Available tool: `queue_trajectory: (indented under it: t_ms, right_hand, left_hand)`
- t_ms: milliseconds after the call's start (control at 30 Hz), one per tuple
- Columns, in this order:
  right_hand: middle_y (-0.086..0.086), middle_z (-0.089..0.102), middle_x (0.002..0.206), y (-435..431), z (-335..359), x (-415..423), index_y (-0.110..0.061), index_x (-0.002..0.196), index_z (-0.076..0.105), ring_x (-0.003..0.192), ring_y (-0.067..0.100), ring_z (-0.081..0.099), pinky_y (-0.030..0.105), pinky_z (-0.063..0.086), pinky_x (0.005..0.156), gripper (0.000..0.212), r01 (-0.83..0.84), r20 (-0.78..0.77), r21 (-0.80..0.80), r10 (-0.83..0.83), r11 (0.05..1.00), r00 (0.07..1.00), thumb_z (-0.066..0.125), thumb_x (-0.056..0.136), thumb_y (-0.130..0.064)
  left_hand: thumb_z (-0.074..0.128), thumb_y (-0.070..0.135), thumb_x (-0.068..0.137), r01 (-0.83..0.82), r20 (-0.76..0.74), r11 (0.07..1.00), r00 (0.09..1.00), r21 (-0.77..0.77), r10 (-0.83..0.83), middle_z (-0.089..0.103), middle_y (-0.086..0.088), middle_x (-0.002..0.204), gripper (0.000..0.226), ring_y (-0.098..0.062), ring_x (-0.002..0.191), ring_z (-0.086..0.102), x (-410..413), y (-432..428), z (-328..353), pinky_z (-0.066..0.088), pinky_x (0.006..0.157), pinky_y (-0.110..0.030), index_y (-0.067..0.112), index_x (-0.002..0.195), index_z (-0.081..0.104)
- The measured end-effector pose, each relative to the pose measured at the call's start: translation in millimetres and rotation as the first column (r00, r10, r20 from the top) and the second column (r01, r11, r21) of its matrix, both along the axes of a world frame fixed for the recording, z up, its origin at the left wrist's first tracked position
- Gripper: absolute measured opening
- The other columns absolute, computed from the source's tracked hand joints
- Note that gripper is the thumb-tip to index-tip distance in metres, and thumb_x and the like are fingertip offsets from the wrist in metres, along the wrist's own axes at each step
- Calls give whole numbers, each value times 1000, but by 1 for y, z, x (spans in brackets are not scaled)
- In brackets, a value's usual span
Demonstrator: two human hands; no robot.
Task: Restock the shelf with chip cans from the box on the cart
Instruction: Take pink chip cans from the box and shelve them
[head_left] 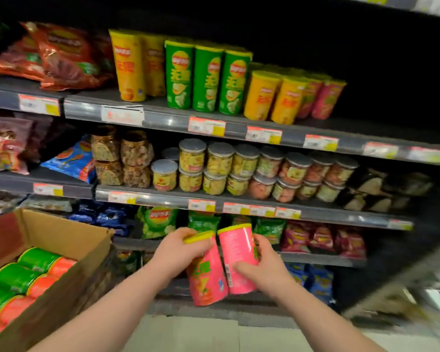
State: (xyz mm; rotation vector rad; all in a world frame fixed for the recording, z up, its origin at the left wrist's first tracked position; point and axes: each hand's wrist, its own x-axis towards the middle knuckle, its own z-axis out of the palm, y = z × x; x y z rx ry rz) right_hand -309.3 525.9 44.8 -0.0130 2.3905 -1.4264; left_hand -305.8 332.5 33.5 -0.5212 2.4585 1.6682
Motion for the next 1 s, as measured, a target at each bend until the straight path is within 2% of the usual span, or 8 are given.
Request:
queue_trajectory:
  t_ms: [100, 233, 400, 600, 667, 733, 833, 1000]
  right_hand:
    - [-6, 54, 113, 44, 7, 9, -23, 140, 30, 89, -2, 55, 11, 45, 61, 79, 49, -12, -33, -50, 998, 999, 74, 74, -23]
    - [-8, 59, 111, 85, 13, 14, -25, 137, 34, 95, 7, 62, 23, 54, 73, 89, 96, -32, -63, -98, 993, 995, 68, 56, -35]
    - [-4, 57, 118, 108, 15, 6, -25, 140, 32, 102, 12, 61, 35, 55, 86, 88, 119, -25, -114, -122, 986, 992, 72, 62, -32]
    - [-5, 56, 120, 122, 21, -21, -24, 144, 28, 101, 9, 61, 30, 55, 82, 94, 133, -43, -137, -140, 982, 989, 72, 62, -33]
    - [-5, 56, 120, 129, 26, -37, -24, 144, 28, 100, 8, 61, 29, 55, 79, 94, 146, -55, -141, -155, 979, 986, 74, 63, -33]
    - [-7, 57, 116, 136, 36, -52, -25, 142, 30, 97, 6, 61, 23, 54, 73, 85, 148, -82, -139, -161, 979, 984, 73, 68, -29]
    - [-9, 57, 117, 148, 50, -83, -26, 143, 29, 95, 3, 61, 18, 52, 68, 92, 172, -142, -113, -188, 979, 972, 69, 61, -35]
    - [-9, 58, 118, 156, 81, -139, -27, 143, 29, 99, 6, 62, 34, 55, 86, 82, 216, -252, -125, -242, 968, 937, 73, 74, -27]
  left_hand:
    - [65, 61, 50, 49, -18, 999, 999, -9, -49, 68, 2, 101, 70, -13, 94, 63, -2, 43, 7, 48, 73, -25, 22, 108, 63]
    - [76, 58, 63, 80, -12, 997, 997, -24, -80, 68, -3, 103, 70, -17, 92, 62, -7, 83, 16, 45, 65, -28, 19, 119, 60]
    - [72, 55, 73, 88, -18, 993, 996, -82, -90, 67, 1, 100, 59, -11, 86, 59, -16, 107, 31, 41, 59, -24, 20, 118, 58]
    - [74, 60, 59, 108, -55, 992, 992, -69, -112, 70, 2, 85, 46, -16, 87, 65, -47, 120, 44, 51, 79, -34, 28, 88, 59]
    - [77, 57, 62, 121, -73, 992, 990, -40, -124, 70, 5, 79, 43, -14, 84, 65, -64, 127, 51, 52, 81, -35, 28, 87, 57]
    - [77, 51, 70, 135, -101, 990, 985, -41, -138, 68, 7, 77, 35, -11, 81, 64, -83, 135, 59, 51, 79, -33, 27, 87, 58]
    - [74, 46, 76, 148, -150, 988, 977, -46, -153, 67, 9, 74, 26, -8, 76, 62, -116, 146, 73, 48, 67, -28, 25, 83, 60]
    - [76, 51, 71, 178, -206, 980, 959, -85, -192, 66, 10, 71, 33, -5, 72, 61, -172, 149, 97, 45, 59, -24, 25, 85, 61]
